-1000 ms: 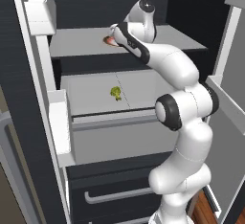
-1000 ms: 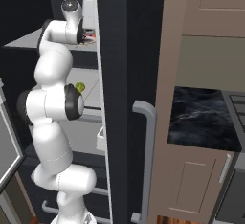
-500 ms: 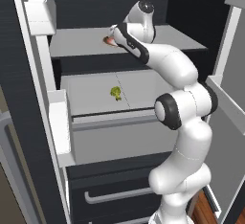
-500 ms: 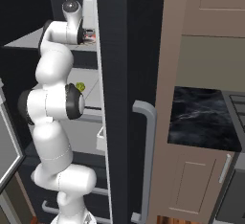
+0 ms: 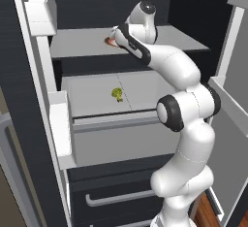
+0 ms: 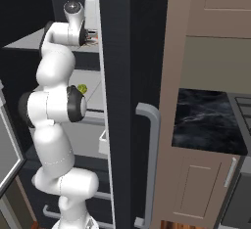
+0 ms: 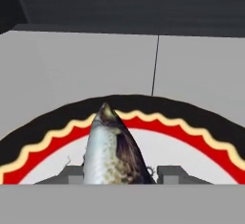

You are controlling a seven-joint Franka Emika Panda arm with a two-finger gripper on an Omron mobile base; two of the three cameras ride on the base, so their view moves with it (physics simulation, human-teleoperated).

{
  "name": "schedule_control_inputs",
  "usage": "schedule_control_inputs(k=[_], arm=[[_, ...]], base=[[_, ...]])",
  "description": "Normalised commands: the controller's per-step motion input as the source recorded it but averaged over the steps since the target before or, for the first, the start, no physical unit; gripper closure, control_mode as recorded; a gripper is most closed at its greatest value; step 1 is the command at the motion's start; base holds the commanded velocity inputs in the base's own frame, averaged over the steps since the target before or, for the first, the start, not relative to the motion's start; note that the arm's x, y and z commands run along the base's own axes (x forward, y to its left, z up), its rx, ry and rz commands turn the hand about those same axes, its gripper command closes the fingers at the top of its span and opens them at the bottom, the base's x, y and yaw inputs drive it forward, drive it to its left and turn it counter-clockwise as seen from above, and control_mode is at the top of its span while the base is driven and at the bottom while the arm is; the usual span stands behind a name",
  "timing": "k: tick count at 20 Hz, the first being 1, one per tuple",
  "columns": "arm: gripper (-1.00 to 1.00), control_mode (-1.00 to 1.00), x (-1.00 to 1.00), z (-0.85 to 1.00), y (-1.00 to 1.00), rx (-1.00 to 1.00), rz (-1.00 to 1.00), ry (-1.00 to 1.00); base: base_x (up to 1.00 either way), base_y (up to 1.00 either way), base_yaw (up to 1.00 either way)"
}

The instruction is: Transport the fish from the fridge to the microwave and turn on the microwave.

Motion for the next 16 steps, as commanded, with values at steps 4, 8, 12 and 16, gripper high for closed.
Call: schedule_control_inputs(k=[4,8,12,16], arm=[[1.0,-1.0,0.0,-0.21,0.0,0.0,0.0,0.0],[1.0,-1.0,0.0,0.0,0.0,0.0,0.0,0.0],[1.0,-1.0,-0.16,0.01,0.0,0.0,0.0,-0.04],[1.0,-1.0,-0.28,0.19,0.0,0.0,0.0,-0.07]], base=[[0.0,0.0,0.0],[0.0,0.0,0.0],[0.0,0.0,0.0],[0.0,0.0,0.0]])
